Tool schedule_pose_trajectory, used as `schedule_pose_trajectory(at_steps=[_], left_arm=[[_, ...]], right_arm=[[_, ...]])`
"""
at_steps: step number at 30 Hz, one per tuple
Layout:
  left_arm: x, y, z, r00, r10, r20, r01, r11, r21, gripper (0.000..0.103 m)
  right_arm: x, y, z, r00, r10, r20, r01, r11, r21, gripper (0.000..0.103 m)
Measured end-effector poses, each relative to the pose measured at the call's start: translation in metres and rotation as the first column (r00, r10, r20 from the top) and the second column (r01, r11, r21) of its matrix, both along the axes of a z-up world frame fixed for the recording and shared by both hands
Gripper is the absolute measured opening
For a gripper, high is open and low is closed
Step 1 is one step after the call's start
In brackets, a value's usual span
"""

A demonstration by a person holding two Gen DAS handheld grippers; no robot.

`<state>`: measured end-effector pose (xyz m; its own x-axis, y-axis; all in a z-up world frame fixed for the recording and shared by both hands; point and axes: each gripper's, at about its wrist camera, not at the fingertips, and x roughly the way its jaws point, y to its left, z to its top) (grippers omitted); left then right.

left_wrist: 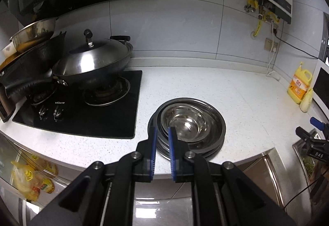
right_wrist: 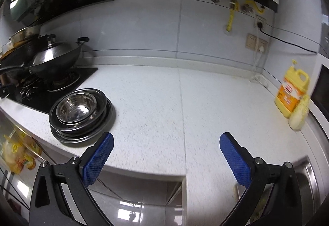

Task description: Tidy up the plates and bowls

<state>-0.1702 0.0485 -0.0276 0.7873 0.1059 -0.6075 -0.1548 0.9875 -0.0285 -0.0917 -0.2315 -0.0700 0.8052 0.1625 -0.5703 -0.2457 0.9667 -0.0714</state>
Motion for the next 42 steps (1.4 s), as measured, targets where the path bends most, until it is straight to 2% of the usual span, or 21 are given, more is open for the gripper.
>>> schedule_pose_trajectory(at_steps=[4, 7, 13, 17, 19, 21, 23, 24, 28, 34, 42], left_arm=[[-0.011, 0.01, -0.005, 1.0, -0.025, 0.004, 0.025, 0.999, -0.038, 0.011], [-0.019, 0.01, -0.004, 0.999, -0.038, 0.008, 0.038, 0.999, -0.024, 0.011], [-0.045, 0.004, 0.015, 0.999, -0.014, 0.049, 0.014, 1.0, 0.01, 0.011], [-0.059, -0.002, 0.029, 0.997, -0.025, 0.074, 0.027, 0.999, -0.03, 0.011], [-0.06, -0.009, 0.033, 0.997, -0.04, 0.059, 0.041, 0.999, -0.022, 0.011], [-0.06, -0.015, 0.034, 0.997, -0.048, 0.054, 0.048, 0.999, -0.01, 0.011], [-0.061, -0.022, 0.035, 0.997, -0.059, 0.042, 0.059, 0.998, -0.006, 0.027], [-0.062, -0.026, 0.035, 0.997, -0.061, 0.042, 0.061, 0.998, -0.004, 0.028], [-0.064, -0.037, 0.036, 0.997, -0.058, 0.044, 0.057, 0.998, 0.024, 0.028], [-0.066, -0.043, 0.034, 0.998, -0.063, 0.03, 0.063, 0.998, 0.017, 0.028], [-0.066, -0.045, 0.032, 0.997, -0.07, 0.021, 0.07, 0.997, 0.015, 0.028]], right_arm=[[-0.026, 0.002, 0.012, 0.999, -0.046, 0.025, 0.047, 0.998, -0.034, 0.101], [-0.043, 0.005, 0.018, 0.997, -0.067, 0.031, 0.069, 0.994, -0.078, 0.101], [-0.055, 0.007, 0.023, 0.998, -0.063, 0.012, 0.064, 0.997, -0.053, 0.101], [-0.055, 0.011, 0.025, 1.0, -0.024, 0.013, 0.024, 0.999, -0.025, 0.101], [-0.056, 0.01, 0.026, 1.0, -0.006, 0.014, 0.006, 1.0, -0.024, 0.101], [-0.056, 0.008, 0.026, 1.0, 0.0, 0.013, 0.0, 1.0, -0.017, 0.101], [-0.056, 0.004, 0.027, 1.0, 0.004, 0.01, -0.004, 1.0, 0.002, 0.101], [-0.056, 0.001, 0.027, 1.0, 0.005, 0.01, -0.005, 1.0, 0.008, 0.101], [-0.059, -0.006, 0.029, 1.0, 0.003, 0.007, -0.003, 1.0, 0.013, 0.101], [-0.063, -0.015, 0.032, 1.0, -0.008, 0.011, 0.007, 1.0, 0.03, 0.101], [-0.064, -0.02, 0.032, 0.999, -0.025, -0.045, 0.028, 0.997, 0.068, 0.101]])
